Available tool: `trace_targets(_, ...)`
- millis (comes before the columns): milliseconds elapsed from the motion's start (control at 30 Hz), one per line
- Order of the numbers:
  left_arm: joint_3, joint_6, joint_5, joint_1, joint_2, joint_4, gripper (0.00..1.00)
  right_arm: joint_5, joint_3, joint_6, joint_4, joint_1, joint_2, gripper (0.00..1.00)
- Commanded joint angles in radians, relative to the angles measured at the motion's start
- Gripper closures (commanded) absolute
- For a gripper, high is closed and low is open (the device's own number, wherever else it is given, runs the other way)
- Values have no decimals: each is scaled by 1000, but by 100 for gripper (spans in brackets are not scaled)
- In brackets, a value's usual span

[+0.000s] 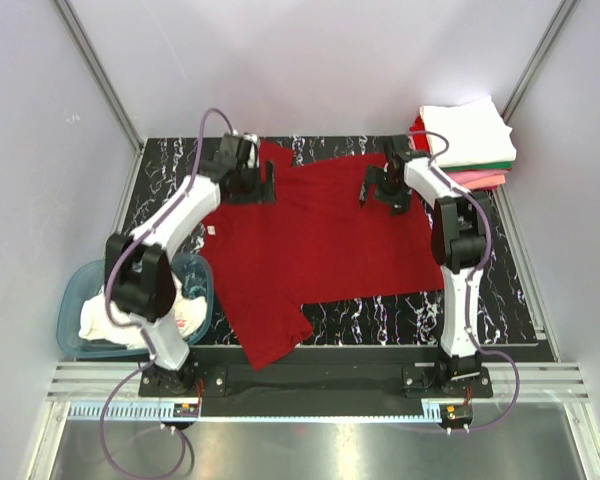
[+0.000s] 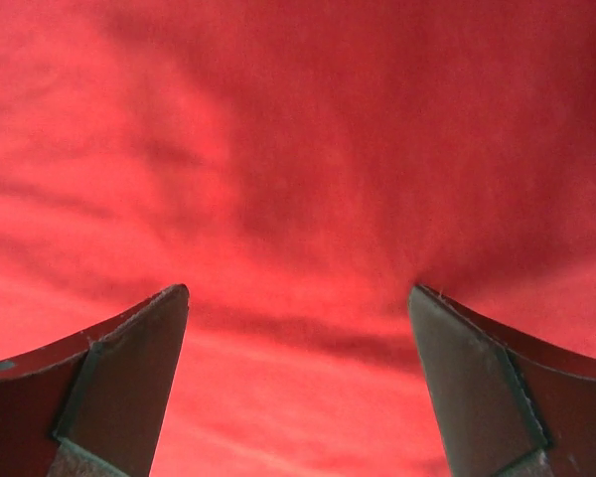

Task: Fold and stack the t-shirts
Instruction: Flatten the tshirt out

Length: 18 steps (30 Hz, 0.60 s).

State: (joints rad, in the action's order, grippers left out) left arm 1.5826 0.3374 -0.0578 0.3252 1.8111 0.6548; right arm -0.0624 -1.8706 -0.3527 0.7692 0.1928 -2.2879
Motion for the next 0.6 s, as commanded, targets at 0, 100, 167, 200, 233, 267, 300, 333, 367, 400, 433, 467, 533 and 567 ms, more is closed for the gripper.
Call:
trace_targets(0, -156, 25, 98, 40, -145, 5, 19, 9, 155, -74, -18, -23, 126, 0)
trace_targets(100, -298, 72, 119, 77, -289, 46, 19, 19, 287, -112, -47, -35, 174, 0)
trace_targets(167, -367, 104, 124, 115, -406, 72, 20, 18, 339, -126, -73, -38, 203, 0)
trace_targets(200, -419, 117, 131, 129, -444, 89, 20, 18, 381, -137, -79, -38, 214, 0)
trace_targets(233, -447, 144, 156, 146, -510, 107, 21, 18, 399, -143, -96, -38, 237, 0)
trace_targets(267, -472, 161, 167, 178, -539, 149, 21, 4, 413, -143, -106, -38, 248, 0)
trace_targets(300, -531, 176, 173, 193, -567, 163, 21, -8, 422, -140, -114, -38, 264, 0)
trace_targets(333, -561, 217, 170, 204, -619, 173, 21, -16, 416, -137, -108, -38, 269, 0)
trace_targets(367, -588, 239, 164, 239, -645, 190, 22, -31, 407, -126, -102, -38, 277, 0)
trace_targets(400, -623, 262, 145, 261, -694, 195, 23, -45, 380, -115, -96, -38, 292, 0)
trace_targets(433, -677, 312, 141, 287, -719, 198, 23, -57, 361, -105, -78, -38, 301, 0)
trace_targets(467, -708, 343, 138, 345, -742, 203, 24, -74, 341, -86, -65, -38, 312, 0)
trace_targets(533, -775, 440, 136, 441, -802, 207, 25, -86, 288, -69, -32, -38, 359, 0)
trace_targets(567, -794, 471, 148, 478, -829, 203, 25, -79, 254, -60, -1, -38, 395, 0)
